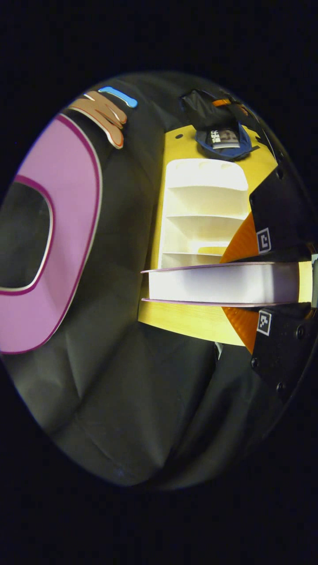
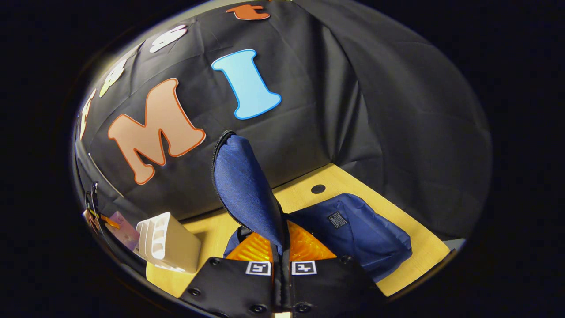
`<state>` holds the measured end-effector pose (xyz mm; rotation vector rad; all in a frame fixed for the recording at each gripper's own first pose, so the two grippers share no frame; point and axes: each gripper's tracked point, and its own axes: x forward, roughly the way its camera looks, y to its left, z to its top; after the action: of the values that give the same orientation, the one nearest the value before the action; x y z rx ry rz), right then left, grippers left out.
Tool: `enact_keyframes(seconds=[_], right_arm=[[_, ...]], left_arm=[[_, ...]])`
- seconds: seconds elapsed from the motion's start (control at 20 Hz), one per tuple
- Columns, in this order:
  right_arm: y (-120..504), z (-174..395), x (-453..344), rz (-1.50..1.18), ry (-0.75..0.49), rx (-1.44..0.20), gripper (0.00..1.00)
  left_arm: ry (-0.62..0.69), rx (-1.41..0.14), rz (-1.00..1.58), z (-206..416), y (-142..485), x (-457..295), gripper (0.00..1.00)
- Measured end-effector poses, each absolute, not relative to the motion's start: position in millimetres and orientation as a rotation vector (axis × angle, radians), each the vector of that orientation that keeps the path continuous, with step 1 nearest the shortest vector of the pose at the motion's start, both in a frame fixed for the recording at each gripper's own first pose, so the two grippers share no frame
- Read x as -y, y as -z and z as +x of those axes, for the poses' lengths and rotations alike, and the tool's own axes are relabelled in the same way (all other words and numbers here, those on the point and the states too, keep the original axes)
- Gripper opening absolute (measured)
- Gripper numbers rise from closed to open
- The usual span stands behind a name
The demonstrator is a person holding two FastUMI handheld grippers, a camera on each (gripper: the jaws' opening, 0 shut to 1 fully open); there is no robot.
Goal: Open the schoolbag, grab two books from the bookshelf and put them into the schoolbag.
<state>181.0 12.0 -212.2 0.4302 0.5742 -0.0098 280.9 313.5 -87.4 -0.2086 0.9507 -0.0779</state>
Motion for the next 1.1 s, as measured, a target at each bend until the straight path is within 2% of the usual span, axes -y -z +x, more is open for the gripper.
enact_keyframes(seconds=[0.4, 0.6, 0.85, 1.1], right_arm=[[211, 182, -12, 0.434, 0.010, -0.577, 0.05], [211, 183, -13, 0.427, 0.006, -0.582, 0.01], [213, 184, -13, 0.458, 0.009, -0.590, 0.05], [210, 184, -9, 0.440, 0.011, -0.594, 0.03]], left_arm=[[0.134, -0.839, -0.355, 283, 22, -332, 0.31], [0.155, -0.808, -0.467, 277, 16, -326, 0.32], [0.197, -0.763, -0.720, 269, 17, -315, 0.32], [0.255, -0.677, -0.948, 266, 11, -298, 0.32]])
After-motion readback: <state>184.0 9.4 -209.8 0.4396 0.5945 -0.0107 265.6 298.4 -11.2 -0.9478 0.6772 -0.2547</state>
